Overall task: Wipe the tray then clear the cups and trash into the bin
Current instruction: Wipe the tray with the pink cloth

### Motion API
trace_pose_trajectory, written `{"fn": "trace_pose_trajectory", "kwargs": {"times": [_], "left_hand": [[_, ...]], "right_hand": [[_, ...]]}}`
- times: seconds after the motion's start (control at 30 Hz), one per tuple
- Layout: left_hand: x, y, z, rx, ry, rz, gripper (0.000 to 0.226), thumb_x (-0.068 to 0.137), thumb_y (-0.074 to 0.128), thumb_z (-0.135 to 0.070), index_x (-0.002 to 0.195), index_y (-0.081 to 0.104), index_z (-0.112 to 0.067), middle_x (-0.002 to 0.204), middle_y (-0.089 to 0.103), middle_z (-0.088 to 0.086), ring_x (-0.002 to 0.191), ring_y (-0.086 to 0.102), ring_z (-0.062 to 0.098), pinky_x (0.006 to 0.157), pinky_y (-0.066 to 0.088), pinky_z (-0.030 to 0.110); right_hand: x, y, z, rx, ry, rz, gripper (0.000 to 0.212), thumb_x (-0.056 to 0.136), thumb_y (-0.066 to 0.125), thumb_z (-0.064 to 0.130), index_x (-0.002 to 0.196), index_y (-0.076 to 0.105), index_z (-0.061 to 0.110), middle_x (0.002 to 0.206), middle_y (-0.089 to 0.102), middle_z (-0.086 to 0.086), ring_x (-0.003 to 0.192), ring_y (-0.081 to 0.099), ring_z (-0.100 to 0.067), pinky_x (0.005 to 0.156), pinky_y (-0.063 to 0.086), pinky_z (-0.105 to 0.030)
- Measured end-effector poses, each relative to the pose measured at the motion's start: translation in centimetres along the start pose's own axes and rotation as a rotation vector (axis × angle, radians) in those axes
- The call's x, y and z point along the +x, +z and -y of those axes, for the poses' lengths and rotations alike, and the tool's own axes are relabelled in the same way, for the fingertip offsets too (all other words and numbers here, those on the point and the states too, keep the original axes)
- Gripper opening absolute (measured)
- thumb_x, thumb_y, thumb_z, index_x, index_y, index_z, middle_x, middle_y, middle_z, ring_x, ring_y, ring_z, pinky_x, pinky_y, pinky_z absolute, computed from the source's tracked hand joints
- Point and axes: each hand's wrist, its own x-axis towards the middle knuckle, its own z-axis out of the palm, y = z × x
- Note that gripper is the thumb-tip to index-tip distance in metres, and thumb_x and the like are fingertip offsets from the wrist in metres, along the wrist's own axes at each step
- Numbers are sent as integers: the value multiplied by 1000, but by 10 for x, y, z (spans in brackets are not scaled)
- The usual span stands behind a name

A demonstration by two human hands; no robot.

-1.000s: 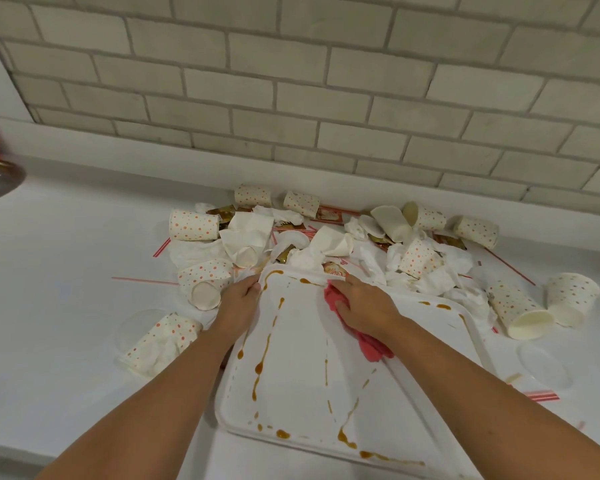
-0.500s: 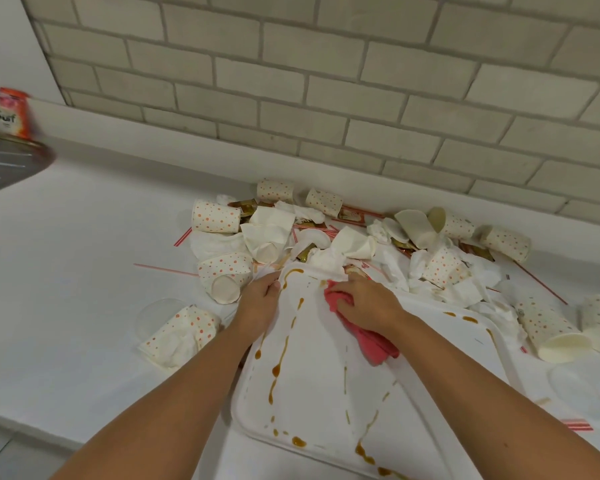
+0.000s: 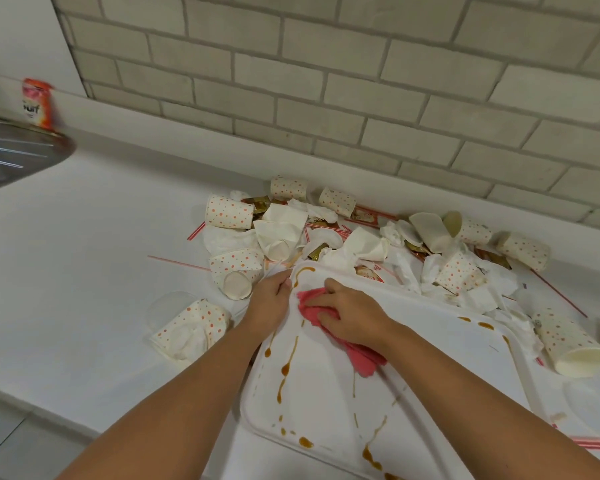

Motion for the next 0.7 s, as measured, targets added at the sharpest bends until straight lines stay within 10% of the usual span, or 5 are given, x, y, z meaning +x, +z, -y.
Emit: {"fn": "trace_pose_trajectory", "kwargs": {"times": [0.27,0.47,0.7], "left_hand": [[0,2,-2,-20,-14,9,34,98,37,-4,122,61,-9,108,61,-8,101,53,6,72,32,-10],[1,3,2,8,-15,-1,32,98,38,-7,122,61,-5,113,65,5,106,57,16,92,41,20],[0,3,-1,42,-1,-11,33,98,37,-3,122,59,-3,117,64,12,110,58,22,92,40,19]], "right_hand": [[31,3,-10,-50,260,-235,36,98,38,23,129,51,11,119,50,-9,106,56,-32,83,44,-37],[55,7,9,-18,235,-193,34,96,41,17,128,50,11,131,42,-7,107,56,-33,86,45,-37],[31,-6,6,36,-20,27,35,97,45,18,129,57,27,124,45,0,112,50,-17,89,39,-28]]}}
